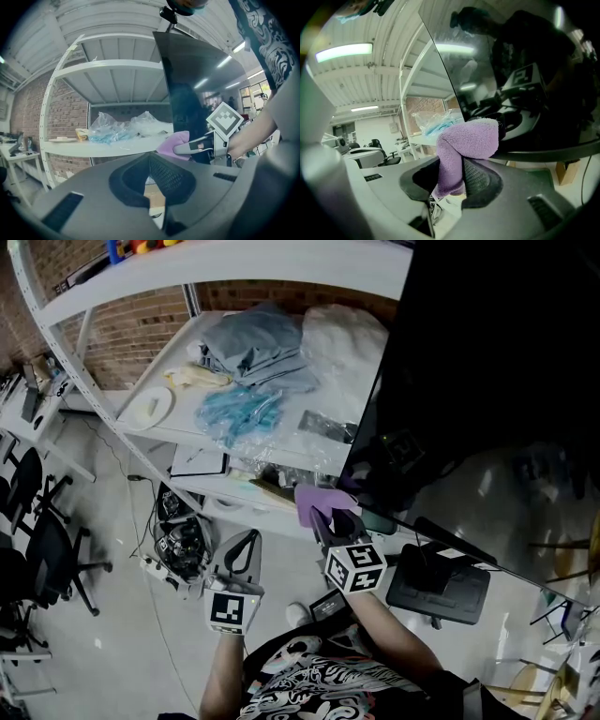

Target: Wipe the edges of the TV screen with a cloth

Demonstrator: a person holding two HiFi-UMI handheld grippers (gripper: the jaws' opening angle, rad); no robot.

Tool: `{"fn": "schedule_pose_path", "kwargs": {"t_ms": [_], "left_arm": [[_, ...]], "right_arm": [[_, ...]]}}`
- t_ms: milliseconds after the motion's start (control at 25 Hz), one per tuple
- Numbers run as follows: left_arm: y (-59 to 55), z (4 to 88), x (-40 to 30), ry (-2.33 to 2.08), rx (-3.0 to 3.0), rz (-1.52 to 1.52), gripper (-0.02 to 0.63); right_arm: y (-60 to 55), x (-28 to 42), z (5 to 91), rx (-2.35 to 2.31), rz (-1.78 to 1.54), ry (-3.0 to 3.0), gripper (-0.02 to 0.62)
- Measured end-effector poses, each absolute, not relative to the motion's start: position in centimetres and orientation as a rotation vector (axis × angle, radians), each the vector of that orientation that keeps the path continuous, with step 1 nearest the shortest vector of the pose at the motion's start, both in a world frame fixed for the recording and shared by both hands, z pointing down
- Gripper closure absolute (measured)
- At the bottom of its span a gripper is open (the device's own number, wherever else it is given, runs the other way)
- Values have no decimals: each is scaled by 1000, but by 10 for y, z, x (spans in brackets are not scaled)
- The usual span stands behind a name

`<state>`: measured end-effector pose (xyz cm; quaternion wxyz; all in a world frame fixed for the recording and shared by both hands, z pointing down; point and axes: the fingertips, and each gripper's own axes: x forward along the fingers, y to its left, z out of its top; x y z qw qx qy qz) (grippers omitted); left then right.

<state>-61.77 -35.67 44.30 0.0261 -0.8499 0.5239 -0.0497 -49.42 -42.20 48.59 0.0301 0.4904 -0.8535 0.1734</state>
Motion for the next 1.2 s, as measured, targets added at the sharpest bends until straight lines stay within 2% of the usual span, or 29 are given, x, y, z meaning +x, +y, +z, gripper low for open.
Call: {"fn": "schedule_pose_path", "kwargs": {"t_ms": [1200], "left_arm": [[-344, 431, -589, 1528, -2669, -77, 589]], "right_arm": [[-369, -482, 472, 1530, 512, -2654, 448]]}}
